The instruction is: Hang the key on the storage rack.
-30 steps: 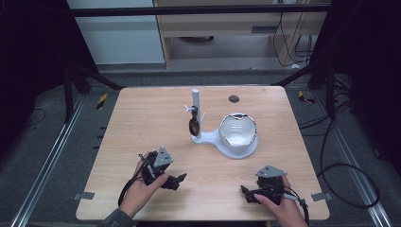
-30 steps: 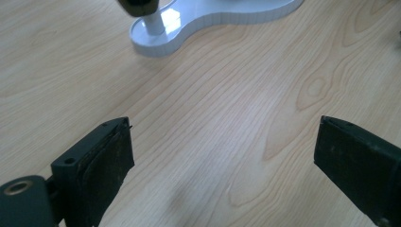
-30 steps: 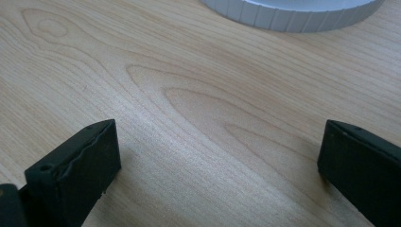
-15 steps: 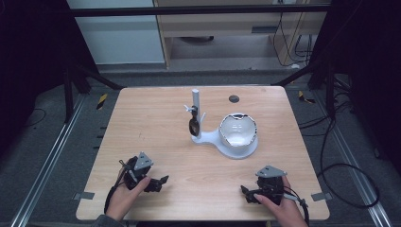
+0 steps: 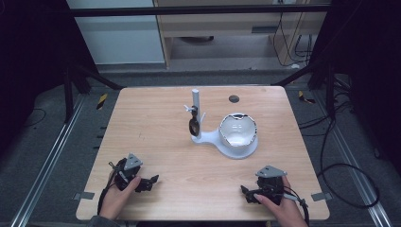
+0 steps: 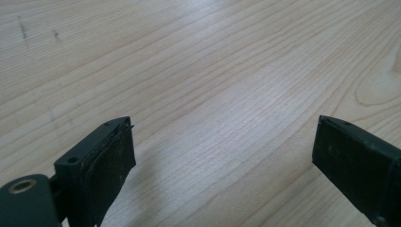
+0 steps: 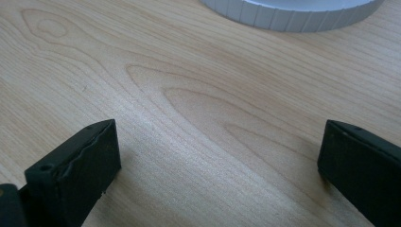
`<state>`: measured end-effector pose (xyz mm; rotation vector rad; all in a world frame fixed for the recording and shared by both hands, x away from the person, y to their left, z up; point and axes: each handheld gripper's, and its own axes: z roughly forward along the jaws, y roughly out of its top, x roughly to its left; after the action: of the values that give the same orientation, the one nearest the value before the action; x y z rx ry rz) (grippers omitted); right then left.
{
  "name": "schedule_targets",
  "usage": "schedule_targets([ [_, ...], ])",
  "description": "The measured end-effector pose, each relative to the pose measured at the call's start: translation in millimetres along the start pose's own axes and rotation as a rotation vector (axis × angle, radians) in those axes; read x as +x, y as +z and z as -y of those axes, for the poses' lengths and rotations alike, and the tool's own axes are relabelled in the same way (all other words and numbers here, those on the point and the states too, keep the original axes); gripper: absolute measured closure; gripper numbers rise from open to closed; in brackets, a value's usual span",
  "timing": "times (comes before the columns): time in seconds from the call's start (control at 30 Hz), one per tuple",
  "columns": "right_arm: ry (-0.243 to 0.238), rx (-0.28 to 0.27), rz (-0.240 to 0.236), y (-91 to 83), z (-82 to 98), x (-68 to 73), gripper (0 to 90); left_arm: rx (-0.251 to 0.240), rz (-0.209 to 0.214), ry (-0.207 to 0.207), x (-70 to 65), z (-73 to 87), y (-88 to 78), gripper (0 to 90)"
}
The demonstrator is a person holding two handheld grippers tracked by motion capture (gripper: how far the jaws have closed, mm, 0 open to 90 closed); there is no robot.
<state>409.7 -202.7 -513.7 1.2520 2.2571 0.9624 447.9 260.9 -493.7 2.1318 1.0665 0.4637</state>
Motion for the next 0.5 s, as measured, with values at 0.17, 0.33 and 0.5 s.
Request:
schedule_targets([
  [0.17, 0.000, 0.000, 0.000, 0.0, 0.0, 0.0, 0.4, -0.002, -0.025, -0.041, 12.1, 6.1, 2.0, 6.6],
  [0.33, 0.000, 0.000, 0.000, 0.0, 0.0, 0.0, 0.4, -0.008, -0.051, -0.075, 22.8, 9.5, 2.3, 6.7],
  [0.5, 0.003, 0.001, 0.000, 0.0, 0.0, 0.2, 0.4, 0.003, -0.066, -0.068, 27.1, 9.8, 4.3, 6.9],
])
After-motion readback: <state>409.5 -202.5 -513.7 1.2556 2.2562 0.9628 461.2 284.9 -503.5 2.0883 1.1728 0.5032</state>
